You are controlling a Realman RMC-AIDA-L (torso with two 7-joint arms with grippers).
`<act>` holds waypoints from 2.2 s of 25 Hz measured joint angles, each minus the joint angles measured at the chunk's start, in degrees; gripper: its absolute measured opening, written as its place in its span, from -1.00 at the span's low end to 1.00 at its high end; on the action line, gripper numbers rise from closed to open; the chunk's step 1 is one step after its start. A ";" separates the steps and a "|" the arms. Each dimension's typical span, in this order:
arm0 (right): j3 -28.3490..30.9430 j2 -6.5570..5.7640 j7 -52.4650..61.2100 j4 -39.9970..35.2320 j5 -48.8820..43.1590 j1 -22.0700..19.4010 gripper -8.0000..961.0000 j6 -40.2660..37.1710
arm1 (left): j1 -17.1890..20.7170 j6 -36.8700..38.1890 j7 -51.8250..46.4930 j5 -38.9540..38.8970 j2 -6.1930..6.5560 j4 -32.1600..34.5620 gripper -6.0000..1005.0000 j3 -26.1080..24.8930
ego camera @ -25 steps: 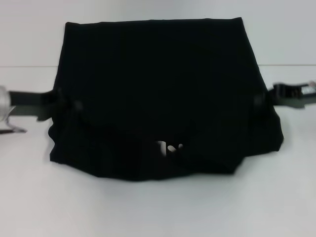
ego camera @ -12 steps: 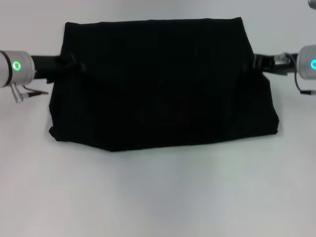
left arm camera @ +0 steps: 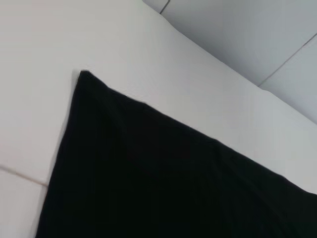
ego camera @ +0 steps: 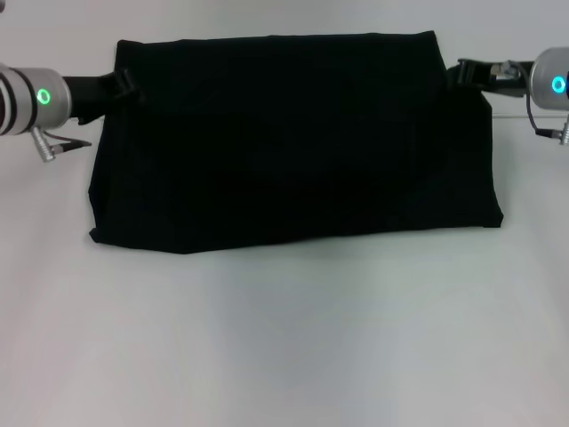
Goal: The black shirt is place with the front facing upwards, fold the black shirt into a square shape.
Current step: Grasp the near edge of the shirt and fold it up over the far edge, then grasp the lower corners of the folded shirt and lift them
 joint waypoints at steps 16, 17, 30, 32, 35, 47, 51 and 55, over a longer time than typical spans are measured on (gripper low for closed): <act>-1.54 -0.64 0.07 3.56 0.06 2.69 -0.89 6.29 | -1.27 -3.95 -0.05 -0.35 -1.06 1.71 -0.99 0.57; -1.54 -0.68 0.10 3.38 0.12 2.82 -0.88 6.39 | -1.28 -4.05 -0.05 -0.61 -1.16 1.92 -0.99 0.57; -8.65 -1.05 -0.43 6.13 -0.07 3.88 -0.87 6.45 | -0.85 -3.73 0.13 -1.36 -1.93 1.19 -0.96 2.32; -10.09 -1.15 -0.47 6.79 -0.08 3.91 -0.87 7.16 | -1.22 -3.71 0.17 -1.37 -1.85 -0.07 -0.83 2.34; -10.77 -1.17 -0.44 7.35 -0.09 3.81 -0.87 7.81 | -1.75 -3.47 0.39 -1.37 -1.58 -1.60 -0.64 2.34; -3.68 -1.90 -0.38 -6.20 7.37 -6.51 0.16 -9.96 | 7.59 11.25 0.84 -12.78 0.09 4.27 0.04 1.73; -3.00 -2.49 -1.87 -8.80 14.64 -11.64 0.40 -18.39 | 12.65 16.33 5.23 -18.14 1.40 5.41 0.23 1.71; 0.33 -3.22 -5.90 -7.01 21.10 -15.98 0.64 -26.13 | 16.21 17.64 14.29 -19.26 2.78 4.10 0.31 1.64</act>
